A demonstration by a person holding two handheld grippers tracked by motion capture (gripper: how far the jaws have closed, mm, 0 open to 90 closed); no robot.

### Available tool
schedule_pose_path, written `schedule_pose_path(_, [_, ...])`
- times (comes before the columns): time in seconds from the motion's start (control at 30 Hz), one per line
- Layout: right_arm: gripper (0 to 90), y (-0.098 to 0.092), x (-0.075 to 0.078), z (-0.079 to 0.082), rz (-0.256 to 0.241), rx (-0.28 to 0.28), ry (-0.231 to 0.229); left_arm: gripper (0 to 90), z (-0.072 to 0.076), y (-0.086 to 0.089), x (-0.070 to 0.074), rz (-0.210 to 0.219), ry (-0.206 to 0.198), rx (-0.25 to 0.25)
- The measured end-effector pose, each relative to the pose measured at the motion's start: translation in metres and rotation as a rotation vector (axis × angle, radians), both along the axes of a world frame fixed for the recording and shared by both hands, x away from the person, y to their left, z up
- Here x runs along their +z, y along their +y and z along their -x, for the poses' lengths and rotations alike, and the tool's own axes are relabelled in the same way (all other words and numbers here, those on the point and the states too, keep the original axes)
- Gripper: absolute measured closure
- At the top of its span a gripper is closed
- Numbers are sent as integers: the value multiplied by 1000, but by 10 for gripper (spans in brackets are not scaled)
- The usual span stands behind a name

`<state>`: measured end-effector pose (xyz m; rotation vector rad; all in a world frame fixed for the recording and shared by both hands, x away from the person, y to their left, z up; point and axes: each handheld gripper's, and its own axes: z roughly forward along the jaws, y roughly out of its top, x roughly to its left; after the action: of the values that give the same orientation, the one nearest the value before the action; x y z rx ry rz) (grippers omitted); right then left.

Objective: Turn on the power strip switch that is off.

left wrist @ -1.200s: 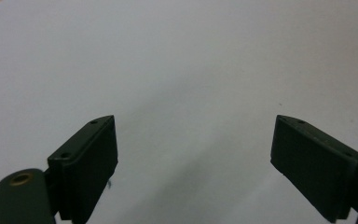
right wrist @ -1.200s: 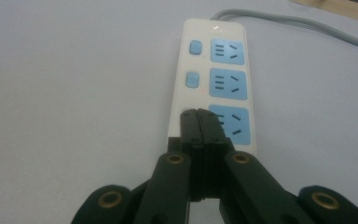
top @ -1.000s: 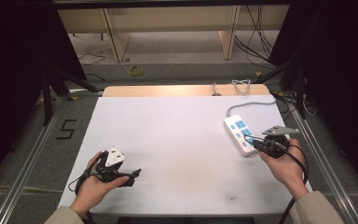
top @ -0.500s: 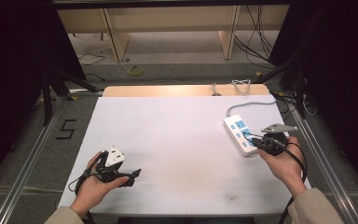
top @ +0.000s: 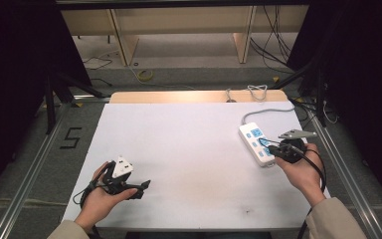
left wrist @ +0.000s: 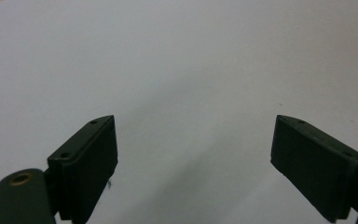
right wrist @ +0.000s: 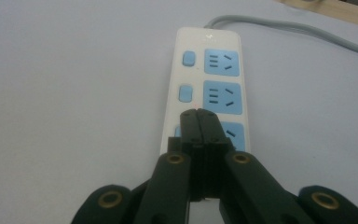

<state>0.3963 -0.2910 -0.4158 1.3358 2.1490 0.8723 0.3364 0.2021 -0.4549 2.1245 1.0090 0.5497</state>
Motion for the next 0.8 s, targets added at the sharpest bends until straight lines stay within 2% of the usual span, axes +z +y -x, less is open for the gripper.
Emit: schedule_pose_path(0.8, [900,2,-2,-10,3,-2,22,143,0,0,0,1,0,0])
